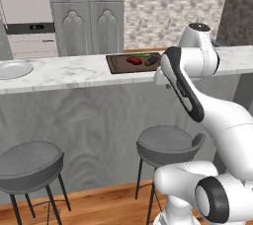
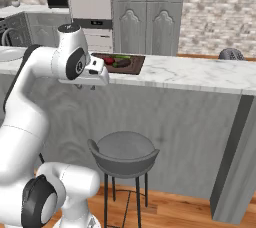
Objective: Create a steak meal by picking up the steak and asparagus from the tray and placing them on the plate. Leave the eggplant on the tray.
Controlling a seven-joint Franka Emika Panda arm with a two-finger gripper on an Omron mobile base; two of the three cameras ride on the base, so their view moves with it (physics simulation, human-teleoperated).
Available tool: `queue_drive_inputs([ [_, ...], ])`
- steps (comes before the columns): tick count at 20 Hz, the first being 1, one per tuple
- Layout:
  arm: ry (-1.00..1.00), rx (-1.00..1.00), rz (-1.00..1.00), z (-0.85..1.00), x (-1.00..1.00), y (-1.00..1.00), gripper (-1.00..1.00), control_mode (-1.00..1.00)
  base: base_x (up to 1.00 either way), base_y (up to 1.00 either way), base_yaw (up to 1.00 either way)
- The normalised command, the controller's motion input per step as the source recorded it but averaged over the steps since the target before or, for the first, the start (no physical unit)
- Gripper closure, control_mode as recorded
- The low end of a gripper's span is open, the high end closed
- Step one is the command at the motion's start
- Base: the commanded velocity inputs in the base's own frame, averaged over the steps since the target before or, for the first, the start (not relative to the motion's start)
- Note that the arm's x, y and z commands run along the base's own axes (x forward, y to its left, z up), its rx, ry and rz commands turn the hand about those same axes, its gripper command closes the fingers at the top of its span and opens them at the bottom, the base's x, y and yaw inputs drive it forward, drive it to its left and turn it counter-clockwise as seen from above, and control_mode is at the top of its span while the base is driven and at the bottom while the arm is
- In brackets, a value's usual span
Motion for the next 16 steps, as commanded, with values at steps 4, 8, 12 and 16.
queue_drive_inputs([
  [4,0.00,0.00,0.05,0.00,0.00,0.00,-1.00,-1.00,0.00,0.00,0.00],
  [8,-0.06,0.00,0.01,0.00,-0.40,-0.01,-1.00,-1.00,0.00,0.00,0.00],
  [12,0.00,0.00,0.00,0.00,-0.35,-0.02,-1.00,-1.00,0.00,0.00,0.00],
  [16,0.00,0.00,0.00,0.00,-0.09,-0.01,-1.00,-1.00,0.00,0.00,0.00],
])
